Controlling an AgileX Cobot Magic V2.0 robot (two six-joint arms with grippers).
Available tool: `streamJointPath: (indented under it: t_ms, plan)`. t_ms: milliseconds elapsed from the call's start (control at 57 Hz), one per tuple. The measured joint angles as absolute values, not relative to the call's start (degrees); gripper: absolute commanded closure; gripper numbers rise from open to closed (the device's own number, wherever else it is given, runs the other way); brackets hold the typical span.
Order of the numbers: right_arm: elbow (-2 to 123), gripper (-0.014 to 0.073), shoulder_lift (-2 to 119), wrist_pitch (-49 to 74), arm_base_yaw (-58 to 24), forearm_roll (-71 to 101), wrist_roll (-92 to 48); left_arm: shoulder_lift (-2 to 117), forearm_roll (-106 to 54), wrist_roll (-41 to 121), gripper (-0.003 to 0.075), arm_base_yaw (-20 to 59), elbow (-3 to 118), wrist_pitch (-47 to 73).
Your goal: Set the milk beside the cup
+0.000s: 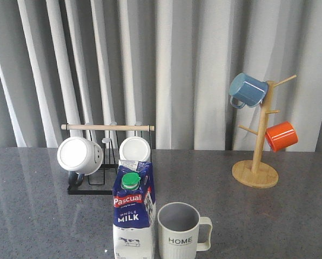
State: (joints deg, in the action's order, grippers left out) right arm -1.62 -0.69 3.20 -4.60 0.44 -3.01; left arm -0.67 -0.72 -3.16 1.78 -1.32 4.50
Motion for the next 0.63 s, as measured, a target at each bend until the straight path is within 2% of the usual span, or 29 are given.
streamJointPath:
  t_ms: [631]
  plan:
    - [-1.62,0.0602,-0.69,3.21,-4.60,3.04,-3.01,-0.67,-0.72,-3.16,0.0727,1.78,-1.32,4.50]
